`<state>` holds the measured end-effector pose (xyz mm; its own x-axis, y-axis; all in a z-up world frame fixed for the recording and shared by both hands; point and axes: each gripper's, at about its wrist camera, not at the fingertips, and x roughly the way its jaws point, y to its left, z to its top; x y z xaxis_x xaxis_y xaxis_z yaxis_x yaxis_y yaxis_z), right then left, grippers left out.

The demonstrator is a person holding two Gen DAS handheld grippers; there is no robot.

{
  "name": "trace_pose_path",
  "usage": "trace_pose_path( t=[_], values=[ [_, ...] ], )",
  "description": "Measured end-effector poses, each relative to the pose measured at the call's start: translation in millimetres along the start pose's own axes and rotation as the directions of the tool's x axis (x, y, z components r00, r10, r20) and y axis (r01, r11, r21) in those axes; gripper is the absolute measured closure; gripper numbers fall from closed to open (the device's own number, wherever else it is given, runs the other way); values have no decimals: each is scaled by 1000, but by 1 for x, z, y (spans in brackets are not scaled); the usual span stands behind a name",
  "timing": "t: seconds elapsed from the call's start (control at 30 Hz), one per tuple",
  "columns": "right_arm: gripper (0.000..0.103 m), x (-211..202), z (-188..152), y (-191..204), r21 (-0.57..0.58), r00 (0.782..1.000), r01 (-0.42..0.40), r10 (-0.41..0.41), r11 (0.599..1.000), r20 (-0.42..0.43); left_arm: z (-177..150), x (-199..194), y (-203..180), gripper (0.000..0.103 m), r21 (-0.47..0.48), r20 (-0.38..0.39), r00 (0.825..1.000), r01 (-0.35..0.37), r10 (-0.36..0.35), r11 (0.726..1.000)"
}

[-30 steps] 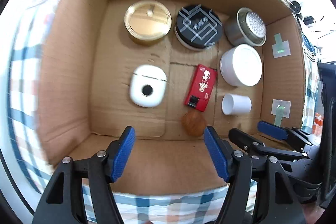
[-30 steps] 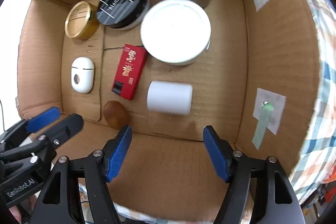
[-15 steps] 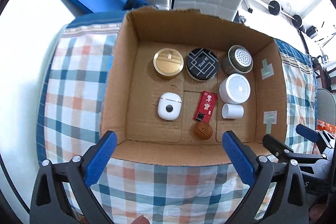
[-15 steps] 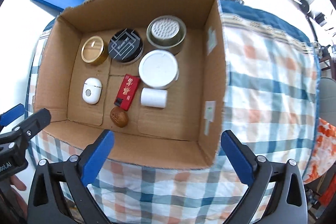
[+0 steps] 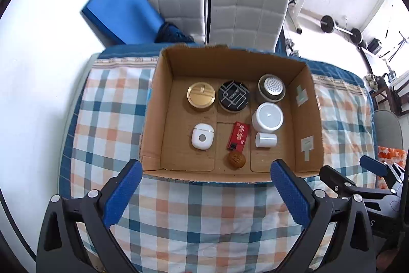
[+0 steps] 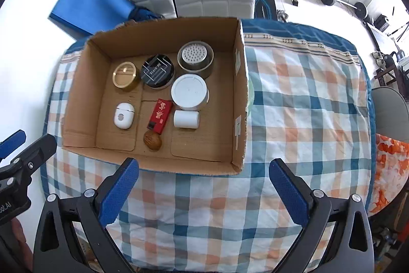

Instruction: Organize rigid objects

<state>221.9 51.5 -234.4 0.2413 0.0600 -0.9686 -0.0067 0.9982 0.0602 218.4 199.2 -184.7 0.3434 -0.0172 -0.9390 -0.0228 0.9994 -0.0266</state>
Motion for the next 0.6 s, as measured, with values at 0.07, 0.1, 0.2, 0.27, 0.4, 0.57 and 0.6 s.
trace_pose_path(
  t=[0.07, 0.1, 0.2, 0.27, 0.4, 0.57, 0.6],
  values=[
    [0, -22, -7, -2, 0, 999, 10, -10, 1000, 42, -3, -23, -3, 0, -1, 40, 999, 6, -5, 1000],
    [0, -34, -12, -4, 1, 998, 12, -12, 1000, 60, -4, -33, -4, 0, -1, 54, 999, 5, -5, 1000],
    [0, -67, -23, -8, 1, 994, 8, -8, 1000, 111, -10, -62, -9, 0, 14, 107, 994, -1, 0, 1000],
    [0, -91, -31, -11, -3, 989, 8, -7, 1000, 150, -14, -79, -13, 0, 23, 130, 992, 1, -4, 1000],
    [0, -133, -43, -15, -5, 975, 14, -13, 1000, 223, -23, -102, -18, 0, 24, 140, 990, 20, -23, 1000],
    [0, -173, -56, -16, -10, 960, 8, -5, 1000, 281, -34, -132, -25, 0, 33, 192, 981, 10, -16, 999],
    [0, -178, -58, -16, -11, 957, 7, -4, 1000, 289, -36, -137, -26, 0, 35, 199, 980, 8, -15, 999]
  ],
)
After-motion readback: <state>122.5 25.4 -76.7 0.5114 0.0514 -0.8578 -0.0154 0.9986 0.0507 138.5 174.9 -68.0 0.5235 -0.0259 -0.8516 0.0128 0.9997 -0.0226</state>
